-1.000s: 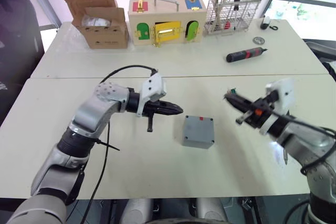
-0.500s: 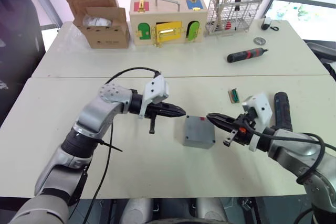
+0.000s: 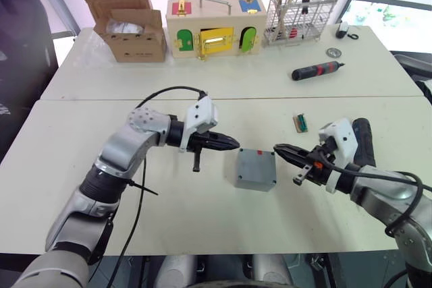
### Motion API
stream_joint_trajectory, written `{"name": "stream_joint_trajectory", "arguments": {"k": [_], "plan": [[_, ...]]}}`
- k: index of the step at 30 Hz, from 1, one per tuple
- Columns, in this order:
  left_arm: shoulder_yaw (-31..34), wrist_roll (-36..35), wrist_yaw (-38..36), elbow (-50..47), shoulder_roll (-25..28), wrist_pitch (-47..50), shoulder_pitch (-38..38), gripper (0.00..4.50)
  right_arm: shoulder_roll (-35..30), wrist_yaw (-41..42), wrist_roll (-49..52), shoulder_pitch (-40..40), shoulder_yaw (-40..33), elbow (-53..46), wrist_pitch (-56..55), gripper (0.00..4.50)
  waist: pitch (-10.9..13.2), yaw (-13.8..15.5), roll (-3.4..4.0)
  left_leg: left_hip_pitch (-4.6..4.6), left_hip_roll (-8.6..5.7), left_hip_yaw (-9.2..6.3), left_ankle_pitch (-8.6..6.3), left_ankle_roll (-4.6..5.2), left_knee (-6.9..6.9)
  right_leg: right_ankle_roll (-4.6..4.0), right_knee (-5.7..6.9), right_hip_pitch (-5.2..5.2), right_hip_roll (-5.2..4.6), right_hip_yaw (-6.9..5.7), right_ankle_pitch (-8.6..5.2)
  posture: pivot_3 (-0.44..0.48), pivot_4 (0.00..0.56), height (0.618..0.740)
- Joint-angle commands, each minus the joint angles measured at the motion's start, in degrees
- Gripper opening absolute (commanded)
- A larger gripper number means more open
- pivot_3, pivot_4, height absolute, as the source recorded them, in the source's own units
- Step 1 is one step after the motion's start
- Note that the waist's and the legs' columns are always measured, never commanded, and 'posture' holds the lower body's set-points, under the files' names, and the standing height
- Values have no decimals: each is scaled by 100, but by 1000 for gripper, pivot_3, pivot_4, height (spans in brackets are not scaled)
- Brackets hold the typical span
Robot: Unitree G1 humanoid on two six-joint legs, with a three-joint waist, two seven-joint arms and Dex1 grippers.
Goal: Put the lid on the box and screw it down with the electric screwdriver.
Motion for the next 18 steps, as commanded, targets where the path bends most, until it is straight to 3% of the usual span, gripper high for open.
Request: {"name": "stream_joint_trajectory", "arguments": {"k": [1, 18], "plan": [[36, 10, -3, -110, -11, -91, -63, 0, -16, 14, -46, 25, -35, -37, -145, 45, 0, 1, 0, 0, 0, 0, 0, 0, 0, 0, 0, 0, 0, 0, 0, 0, 150, 694], [57, 32, 30, -144, -12, -88, -39, 0, 42, 10, -233, 68, 256, 85, -216, 45, 0, 0, 0, 0, 0, 0, 0, 0, 0, 0, 0, 0, 1, 0, 0, 0, 150, 694]]}}
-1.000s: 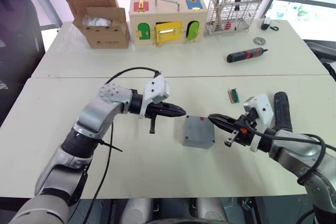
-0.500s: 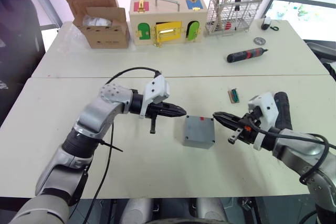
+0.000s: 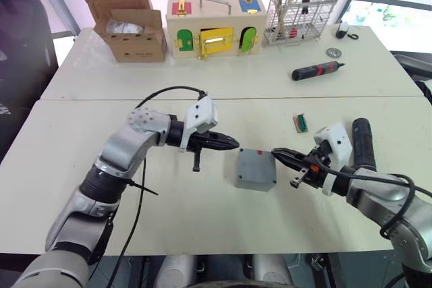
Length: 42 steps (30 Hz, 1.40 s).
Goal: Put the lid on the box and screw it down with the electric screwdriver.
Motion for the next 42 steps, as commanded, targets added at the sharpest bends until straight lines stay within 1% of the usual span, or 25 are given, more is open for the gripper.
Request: {"name": "stream_joint_trajectory", "arguments": {"k": [1, 5, 8, 11, 12, 15, 17, 19, 20, 22, 23, 25, 27, 29, 31, 33, 34, 36, 39, 42], "plan": [[55, -12, 13, -142, -14, -88, -40, 0, 18, 13, -45, 1, 4, -38, -144, 45, 0, 0, 0, 0, 0, 0, 0, 0, 0, 0, 0, 0, 0, 0, 0, 0, 150, 694], [52, -5, 15, -139, -20, -97, -45, 0, -1, 10, -124, -24, 47, -6, -175, 45, 0, -1, 0, 0, 0, 0, 0, 0, 0, 0, 0, 0, 1, 0, 0, 0, 150, 694], [51, 0, 12, -121, -24, -106, -58, 0, -47, 31, -169, -43, 46, 20, -188, 811, 0, 0, 0, 0, 0, 0, 0, 0, 0, 0, 0, 0, 2, 0, 0, 0, 150, 694], [59, 7, 12, -56, -52, -133, -91, 0, -147, 105, -188, -95, -28, 36, -201, 2204, 0, 0, 0, 0, 0, 0, 0, 0, 0, 0, 0, 0, 2, 0, 0, 0, 150, 694], [64, 7, 26, -33, -71, -134, -101, 0, -167, 116, -157, -133, -83, 36, -188, 2782, 0, 0, 0, 0, 0, 0, 0, 0, 0, 0, 0, 0, 1, 0, 0, 0, 150, 694], [100, -10, 77, 28, -152, -135, -111, 0, -216, 149, 53, -280, -342, 7, -64, 4097, 0, 2, 0, 0, 0, 0, 0, 0, 0, 0, 0, 0, 0, 0, 0, 0, 150, 694], [129, -38, 113, 75, -225, -142, -125, 0, -254, 192, 237, -376, -564, 2, 40, 4438, 0, 1, -1, 0, 0, 0, 0, 0, 0, 0, 0, 0, 0, 0, 0, 0, 150, 694], [254, -238, 142, 299, -514, -160, -254, 0, -527, 347, 710, -789, -1363, 409, 293, 4438, 1, 16, -1, 0, 0, 0, 0, 0, 1, 0, -1, 1, -1, 0, 0, 0, 150, 694], [286, -310, 129, 371, -618, -152, -297, 0, -645, 401, 862, -928, -1644, 591, 383, 4438, 1, 26, -2, 0, -1, 0, 0, 0, 2, 0, -2, 3, 0, -1, 0, 0, 150, 694], [222, -310, 27, 451, -771, -266, -372, 0, -1202, 583, 946, -1224, -2063, 1204, 709, 4438, 2, 65, -2, -2, -2, 1, -3, 6, 11, 0, -4, 6, -2, -2, 0, 0, 150, 694], [153, -271, -42, 482, -839, -366, -417, 0, -1705, 742, 881, -1298, -2116, 1629, 1023, 4438, 1, 88, -2, -2, -2, 1, -4, 8, 10, 0, -5, 6, -2, -2, 0, 0, 150, 694], [44, -229, -157, 510, -947, -526, -491, 0, -2618, 1127, 770, -1305, -2093, 2348, 1512, 4438, 1, 127, 1, -2, 0, 3, -5, 8, 1, -1, -9, 3, -5, -1, 0, 0, 150, 694], [-59, -164, -252, 497, -1016, -689, -524, 0, -3327, 1372, 879, -1427, -1910, 2963, 2205, 4438, 1, 136, 6, -3, 3, 4, -5, 8, -3, -2, -12, 1, -7, -1, -1, 0, 150, 694], [-200, -30, -305, 445, -1052, -901, -489, 0, -3798, 1637, 1001, -1668, -1590, 3523, 2692, 4438, -1, 111, 9, -6, 7, 4, -5, 8, -8, -3, -25, 1, -9, -1, -1, 0, 150, 694], [-350, 130, -291, 369, -1080, -1095, -409, 0, -4179, 1918, 946, -1730, -1153, 3938, 2924, 4438, -2, 91, 11, -6, 9, 5, -5, 7, -8, -3, -31, 1, -9, 1, -1, 0, 150, 694], [-450, 225, -243, 287, -1105, -1210, -326, 0, -4433, 2078, 804, -1730, -700, 4192, 3029, 4438, -2, 81, 11, -6, 11, 5, -5, 6, -8, -7, -34, 2, -11, 1, -3, 0, 150, 694], [-484, 269, -203, 236, -1109, -1266, -270, 0, -4431, 2093, 787, -1852, -473, 4371, 3197, 4438, -2, 78, 11, -6, 11, 5, -5, 6, -8, -19, -36, 2, -11, 1, -10, 0, 150, 694], [-530, 326, -128, 146, -1137, -1313, -193, 0, -4364, 2093, 734, -2161, -140, 4705, 3454, 4438, -1, 68, 16, -8, 11, 5, -6, 6, -9, -20, -42, 3, -12, 2, -10, 0, 150, 694], [-564, 339, -16, -16, -1181, -1285, -27, 0, -4063, 1989, 632, -2897, 365, 5326, 4009, 4438, -2, 53, 25, -15, 10, 5, -6, 6, -6, -20, -49, 1, -13, 2, -9, 0, 150, 694], [-639, 380, 151, -215, -1226, -1211, 164, 0, -3869, 1953, 444, -3441, 873, 5857, 4185, 4438, -2, 38, 25, -18, 10, 5, -6, 5, -7, -3, -53, 0, -13, 1, 0, 0, 150, 694]]}}
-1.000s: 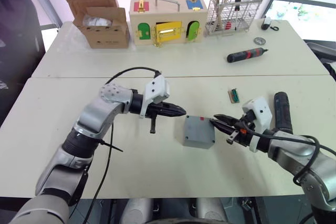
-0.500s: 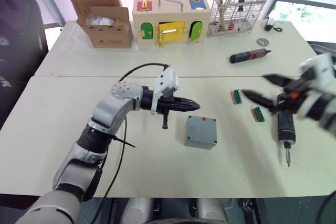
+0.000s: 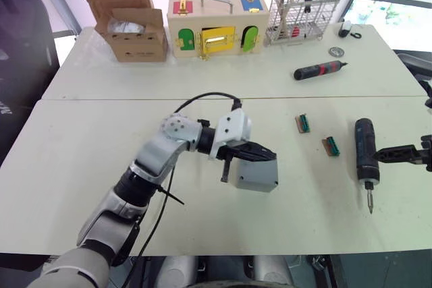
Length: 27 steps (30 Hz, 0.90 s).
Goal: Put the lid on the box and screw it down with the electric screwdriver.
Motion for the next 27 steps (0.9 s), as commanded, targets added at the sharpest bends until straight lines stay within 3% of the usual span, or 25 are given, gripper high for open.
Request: {"name": "stream_joint_trajectory", "arguments": {"k": [1, 16, 23, 27], "plan": [[-48, 1, 190, -379, -59, 28, 133, 0, 66, -14, -242, -451, 419, 501, 167, 4438, 0, 1, 1, -2, 0, -1, 0, 0, -1, 0, 0, 0, 0, -1, 0, 0, 150, 694], [-84, -36, 636, -691, -107, 307, 429, 0, 852, 275, -1281, -1551, 2139, 1539, -305, 4438, -3, -48, 12, -12, -3, -1, 0, -1, 2, 3, -1, -7, 2, -5, 2, 0, 150, 694], [-71, 15, 745, -695, -128, 329, 440, 0, 1159, 825, -1972, -1887, 2929, 2091, -902, 4438, -4, -48, 9, -11, -5, -1, 0, -2, 9, 4, -1, -1, 5, -7, 2, 0, 150, 694], [-58, 19, 831, -764, -83, 378, 501, 0, 1030, 1367, -2312, -1646, 3545, 1654, -1225, 3327, -8, -45, 2, -10, -5, -2, 0, -2, 15, 3, -1, 2, 6, -7, 3, 0, 150, 694]]}}
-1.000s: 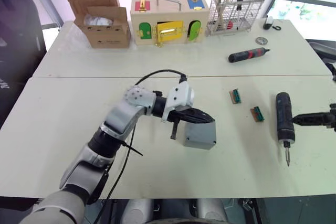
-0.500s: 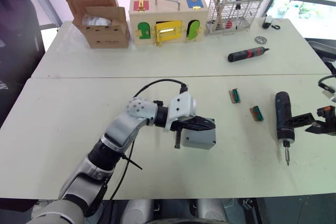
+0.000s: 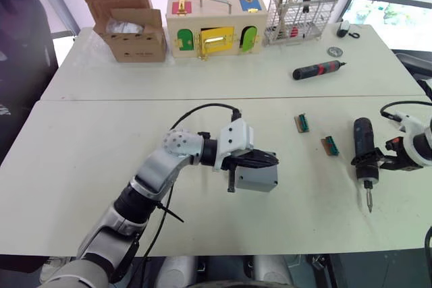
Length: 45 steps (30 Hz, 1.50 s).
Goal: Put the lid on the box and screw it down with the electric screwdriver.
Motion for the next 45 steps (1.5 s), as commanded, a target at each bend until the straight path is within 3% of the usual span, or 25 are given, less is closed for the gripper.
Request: {"name": "stream_joint_trajectory", "arguments": {"k": [1, 5, 13, 20, 26, 28, 30, 33, 37, 41, 43, 45], "plan": [[4, 27, 76, -240, 40, -2, 18, 0, -79, 422, -300, 251, 459, -249, -256, 3008, -4, 2, -6, 0, 0, -1, 0, 0, 0, 0, 0, 0, 0, 0, 0, 0, 150, 694], [-27, 116, 100, -158, 81, -83, 15, 0, -311, 845, -591, 546, 699, -589, -548, 1905, -4, 16, -6, 0, 0, -9, 0, -1, -1, 0, 1, 0, 1, -7, 0, 0, 150, 694], [-3, 128, 87, -62, 44, -127, -64, 0, -586, 1262, -838, 1082, 503, -1077, -791, 1905, -4, 169, -7, 0, 0, -20, 0, -4, 0, 0, -1, 6, 0, -18, 0, 0, 150, 694], [45, 144, -13, 160, 83, -225, -191, 0, -799, 1555, -890, 1045, -218, -1249, -1364, 1905, -3, 133, -3, 0, 0, -18, 1, -7, 0, 0, 0, 6, 0, -19, 0, 0, 150, 694], [158, 128, -226, 589, 138, -386, -445, 0, -1203, 1945, -96, 474, -1366, -1348, -233, 1905, -1, 133, 70, -10, -1, -9, 4, -10, -2, 0, 5, -11, -1, -18, 0, 0, 150, 694], [213, 111, -298, 750, 156, -443, -537, 0, -1195, 1803, 265, 420, -2011, -1448, 372, 1905, -1, 137, 71, -16, 0, -9, 4, -11, -2, 0, 7, -18, 0, -18, 0, 0, 150, 694], [293, 90, -371, 920, 183, -480, -650, 0, -979, 1524, 608, 511, -3159, -1602, 965, 1905, 0, 149, 69, -16, 1, -11, 5, -11, -4, 0, 7, -19, -1, -18, 0, 0, 150, 694], [438, -20, -478, 1085, 229, -420, -797, 0, -202, 783, 902, 1035, -5330, -2560, 1188, 1905, -1, 149, 64, -25, 0, -21, 5, -11, -2, -1, 4, -19, -3, -19, 0, 0, 150, 694], [576, -178, -759, 1164, 371, -224, -914, 0, 2211, -722, 1040, 1038, -7867, -5412, 1188, 1905, -4, 140, 61, -27, 0, -19, 7, -15, 0, 1, 14, -24, -4, -17, 3, 0, 150, 694], [552, -154, -1014, 1248, 531, -132, -981, 0, 4390, -1789, 1019, 807, -8360, -7684, 1140, 1905, -6, 161, 64, -41, -3, -13, 20, -37, -2, 0, 73, -71, 0, -15, 2, 0, 150, 694], [513, -77, -1094, 1388, 589, -157, -1016, 0, 5352, -2077, 1217, 861, -8274, -8413, 1008, 1905, -7, 141, 63, -44, -3, -21, 25, -42, -2, -1, 80, -75, 11, -17, 1, 0, 150, 694], [482, -57, -1165, 1443, 614, -135, -1036, 0, 5874, -2382, 1211, 1186, -7897, -8878, 668, 1905, -7, 143, 64, -44, -6, -16, 26, -41, -1, -1, 84, -76, 14, -15, 1, 0, 150, 694]]}}
